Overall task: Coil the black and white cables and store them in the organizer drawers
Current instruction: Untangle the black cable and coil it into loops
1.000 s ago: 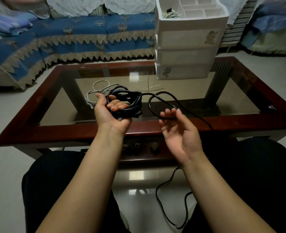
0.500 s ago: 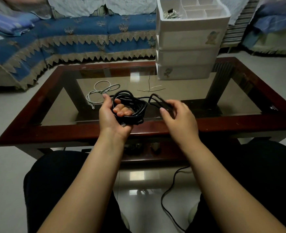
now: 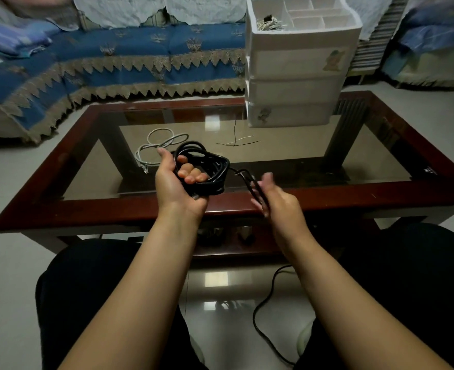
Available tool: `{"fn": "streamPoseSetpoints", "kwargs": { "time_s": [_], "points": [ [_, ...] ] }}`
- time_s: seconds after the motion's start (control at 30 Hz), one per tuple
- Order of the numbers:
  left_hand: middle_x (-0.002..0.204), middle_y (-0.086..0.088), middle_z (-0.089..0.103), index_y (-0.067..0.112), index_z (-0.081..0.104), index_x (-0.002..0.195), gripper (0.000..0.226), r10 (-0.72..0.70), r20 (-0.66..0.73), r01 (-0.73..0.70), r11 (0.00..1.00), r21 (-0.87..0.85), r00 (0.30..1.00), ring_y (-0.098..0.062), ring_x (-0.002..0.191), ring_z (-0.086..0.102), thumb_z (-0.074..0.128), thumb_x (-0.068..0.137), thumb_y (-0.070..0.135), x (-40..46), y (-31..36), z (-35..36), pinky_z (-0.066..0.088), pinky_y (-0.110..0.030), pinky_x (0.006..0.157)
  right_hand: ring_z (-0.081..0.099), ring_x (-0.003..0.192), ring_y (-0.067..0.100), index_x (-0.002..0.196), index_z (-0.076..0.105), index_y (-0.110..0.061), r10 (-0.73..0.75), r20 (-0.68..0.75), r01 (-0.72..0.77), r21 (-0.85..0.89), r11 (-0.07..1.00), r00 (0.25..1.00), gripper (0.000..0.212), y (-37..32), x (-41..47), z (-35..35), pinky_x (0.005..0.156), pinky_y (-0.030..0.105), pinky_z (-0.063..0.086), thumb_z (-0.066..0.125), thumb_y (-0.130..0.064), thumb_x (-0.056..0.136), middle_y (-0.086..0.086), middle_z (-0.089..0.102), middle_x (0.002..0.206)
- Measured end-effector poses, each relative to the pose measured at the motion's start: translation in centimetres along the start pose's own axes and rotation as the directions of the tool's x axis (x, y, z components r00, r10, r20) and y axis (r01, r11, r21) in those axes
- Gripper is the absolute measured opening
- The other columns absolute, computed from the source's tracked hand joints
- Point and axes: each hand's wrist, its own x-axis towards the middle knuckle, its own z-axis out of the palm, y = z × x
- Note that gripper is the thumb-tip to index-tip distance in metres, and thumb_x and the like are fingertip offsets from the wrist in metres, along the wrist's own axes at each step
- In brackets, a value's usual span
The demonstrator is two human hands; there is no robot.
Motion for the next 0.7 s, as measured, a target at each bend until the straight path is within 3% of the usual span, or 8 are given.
{"fn": "streamPoseSetpoints", "kwargs": {
  "time_s": [0.07, 0.17, 0.27, 0.37, 0.43, 0.53, 0.63, 0.7],
  "points": [
    [0.042, 0.009, 0.035, 0.017, 0.053, 0.067, 0.045, 0.029, 0.049, -0.031, 0.998, 0.047, 0.998, -0.003, 0.033, 0.032, 0.048, 0.094, 0.053, -0.2, -0.2, 0.2, 0.029, -0.015, 0.037, 0.066, 0.101, 0.024, 0.095, 0.059, -0.013, 0.161, 0.114, -0.183, 0.217, 0.959, 0.98, 0.009, -0.4, 0.4, 0.4, 0.086, 0.031, 0.055, 0.058, -0.022, 0.092, 0.008, 0.064, 0.108],
    [0.041, 0.009, 0.036, 0.016, 0.054, 0.067, 0.045, 0.025, 0.056, -0.027, 0.999, 0.03, 0.998, -0.003, 0.033, 0.033, 0.049, 0.094, 0.052, -0.2, 0.2, 0.6, 0.029, -0.014, 0.038, 0.068, 0.069, 0.019, 0.096, 0.048, -0.006, 0.266, 0.229, -0.338, 0.383, 0.859, 0.936, 0.016, -0.9, 0.2, 0.8, 0.062, 0.025, 0.058, 0.053, 0.008, 0.088, 0.016, 0.059, 0.109],
    [0.04, 0.009, 0.036, 0.016, 0.053, 0.065, 0.045, -0.004, 0.048, 0.004, 1.0, -0.004, 0.999, -0.003, 0.032, 0.033, 0.05, 0.094, 0.051, -0.2, 0.4, 0.6, 0.029, -0.014, 0.037, 0.052, 0.047, 0.006, 0.106, 0.055, -0.002, 0.373, 0.287, -0.468, 0.62, 0.63, 0.882, 0.02, -0.7, 0.4, 0.6, 0.049, 0.022, 0.051, 0.056, -0.001, 0.086, 0.011, 0.059, 0.088],
    [0.039, 0.009, 0.036, 0.015, 0.052, 0.066, 0.045, -0.034, 0.052, 0.036, 0.999, -0.027, 0.998, -0.003, 0.03, 0.033, 0.051, 0.093, 0.051, -0.3, 0.0, 0.5, 0.029, -0.014, 0.035, 0.04, 0.052, 0.007, 0.098, 0.061, -0.004, 0.339, 0.357, -0.487, 0.725, 0.487, 0.87, 0.037, -0.8, 0.5, 0.1, 0.049, 0.02, 0.043, 0.065, -0.037, 0.081, 0.0, 0.048, 0.073],
    [0.039, 0.009, 0.036, 0.015, 0.052, 0.065, 0.045, -0.052, 0.044, 0.054, 0.997, -0.047, 0.998, -0.003, 0.03, 0.033, 0.052, 0.093, 0.05, -0.4, -0.1, 0.4, 0.03, -0.015, 0.034, 0.049, 0.065, 0.011, 0.093, 0.066, -0.011, 0.252, 0.274, -0.368, 0.778, 0.509, 0.928, 0.046, -1.1, 0.3, -0.2, 0.061, 0.021, 0.042, 0.06, -0.055, 0.081, 0.0, 0.053, 0.074],
    [0.038, 0.009, 0.037, 0.015, 0.052, 0.064, 0.046, -0.076, 0.023, 0.077, 0.995, -0.057, 0.997, -0.003, 0.03, 0.033, 0.051, 0.094, 0.049, -0.4, -0.5, 0.2, 0.03, -0.015, 0.034, 0.057, 0.108, 0.017, 0.107, 0.066, -0.02, 0.071, -0.011, -0.041, 0.718, 0.695, 0.997, 0.058, -1.4, 0.0, 0.0, 0.09, 0.03, 0.042, 0.044, -0.068, 0.082, 0.0, 0.067, 0.108],
    [0.038, 0.01, 0.036, 0.015, 0.05, 0.064, 0.046, -0.095, 0.012, 0.095, 0.995, -0.031, 0.995, -0.002, 0.029, 0.032, 0.05, 0.094, 0.049, -0.6, -1.2, 0.2, 0.029, -0.014, 0.034, 0.045, 0.128, 0.009, 0.136, 0.042, -0.03, -0.179, -0.059, 0.189, 0.283, 0.94, 0.982, 0.066, -1.9, -0.2, 1.3, 0.101, 0.024, 0.038, 0.035, -0.065, 0.08, -0.005, 0.05, 0.139],
    [0.037, 0.01, 0.035, 0.015, 0.05, 0.065, 0.046, -0.101, 0.021, 0.101, 0.995, 0.009, 0.995, -0.002, 0.029, 0.032, 0.049, 0.094, 0.05, -0.9, -1.7, 0.3, 0.029, -0.014, 0.035, 0.041, 0.13, 0.006, 0.144, 0.031, -0.025, -0.239, -0.055, 0.242, 0.052, 0.969, 0.969, 0.063, -2.2, 0.1, 2.0, 0.093, 0.011, 0.041, 0.049, -0.048, 0.087, -0.006, 0.043, 0.143]
  ]
}}
